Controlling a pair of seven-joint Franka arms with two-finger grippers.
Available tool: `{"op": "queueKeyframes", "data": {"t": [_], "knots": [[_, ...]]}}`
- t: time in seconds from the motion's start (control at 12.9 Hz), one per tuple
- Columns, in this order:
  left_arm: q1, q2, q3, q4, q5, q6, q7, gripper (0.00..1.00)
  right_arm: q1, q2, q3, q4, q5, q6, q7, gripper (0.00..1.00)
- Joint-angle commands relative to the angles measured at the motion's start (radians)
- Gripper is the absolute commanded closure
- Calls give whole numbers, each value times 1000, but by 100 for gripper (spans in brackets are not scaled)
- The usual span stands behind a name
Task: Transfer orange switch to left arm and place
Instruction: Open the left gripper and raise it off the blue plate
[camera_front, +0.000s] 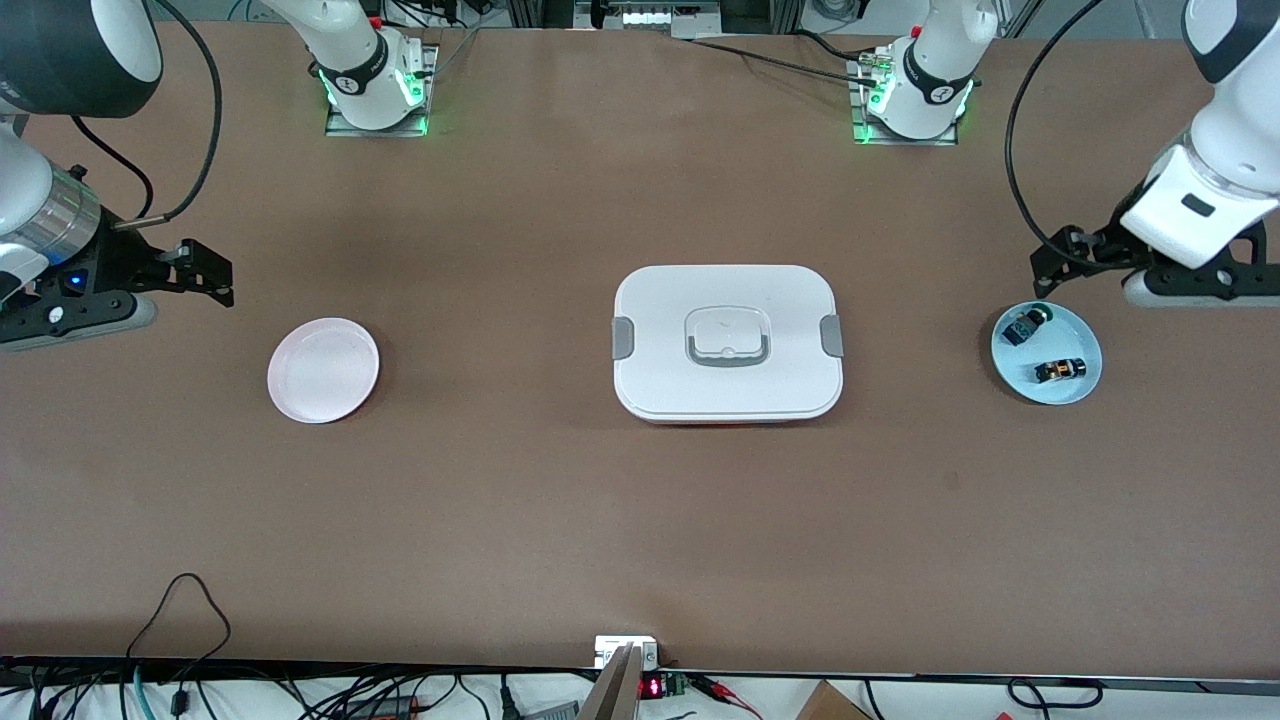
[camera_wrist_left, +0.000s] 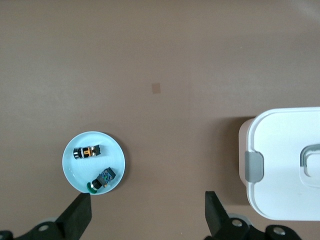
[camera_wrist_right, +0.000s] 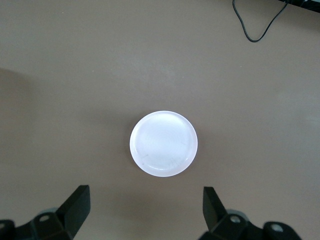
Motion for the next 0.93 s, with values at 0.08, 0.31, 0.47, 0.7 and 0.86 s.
{"op": "queueKeyframes", "data": {"t": [0.08, 0.31, 0.47, 0.7, 0.86], "knots": [[-40, -35, 36, -57, -8, 25, -14, 0, -5, -6, 2, 5, 2, -1, 2, 0], [-40, -11, 22, -13, -2, -65, -17, 0, -2, -7, 2, 7, 0, -3, 7, 0], [-40, -9, 20, -13, -2, -65, -18, 0, 1, -9, 3, 7, 0, -9, 11, 0], [-39, -7, 20, -13, -3, -65, -12, 0, 3, -10, 3, 7, 2, -7, 13, 0], [-39, -6, 22, -10, -3, -65, -10, 0, 3, -10, 3, 7, 2, -9, 13, 0]]}}
